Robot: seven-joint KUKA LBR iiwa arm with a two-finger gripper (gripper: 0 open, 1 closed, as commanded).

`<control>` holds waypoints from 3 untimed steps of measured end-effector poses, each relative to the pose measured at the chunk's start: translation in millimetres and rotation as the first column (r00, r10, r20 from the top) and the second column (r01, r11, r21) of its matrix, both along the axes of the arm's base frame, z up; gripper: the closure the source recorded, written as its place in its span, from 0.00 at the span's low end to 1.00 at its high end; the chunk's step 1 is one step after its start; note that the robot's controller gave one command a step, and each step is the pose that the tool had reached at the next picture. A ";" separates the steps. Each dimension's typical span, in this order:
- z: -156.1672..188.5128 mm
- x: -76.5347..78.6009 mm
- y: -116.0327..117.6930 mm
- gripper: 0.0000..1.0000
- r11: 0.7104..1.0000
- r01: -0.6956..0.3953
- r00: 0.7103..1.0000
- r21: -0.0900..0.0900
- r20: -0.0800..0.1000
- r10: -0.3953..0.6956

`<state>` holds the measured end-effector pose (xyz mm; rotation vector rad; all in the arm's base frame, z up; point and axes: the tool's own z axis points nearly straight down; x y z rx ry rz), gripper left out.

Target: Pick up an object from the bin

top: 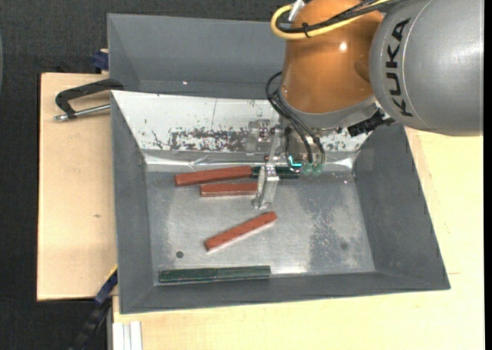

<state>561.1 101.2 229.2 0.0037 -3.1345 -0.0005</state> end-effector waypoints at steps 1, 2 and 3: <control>4.9 1.5 -0.5 0.00 1.000 0.002 1.000 0.001 0.009 -0.002; -39.6 -0.9 -3.0 0.00 1.000 -0.027 1.000 0.002 0.016 0.027; -101.4 -23.7 -34.0 0.00 0.995 -0.099 0.995 0.002 0.012 0.099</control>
Offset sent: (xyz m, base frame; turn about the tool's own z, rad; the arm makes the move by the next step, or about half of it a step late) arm -0.0125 -0.0125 -0.1563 -0.0886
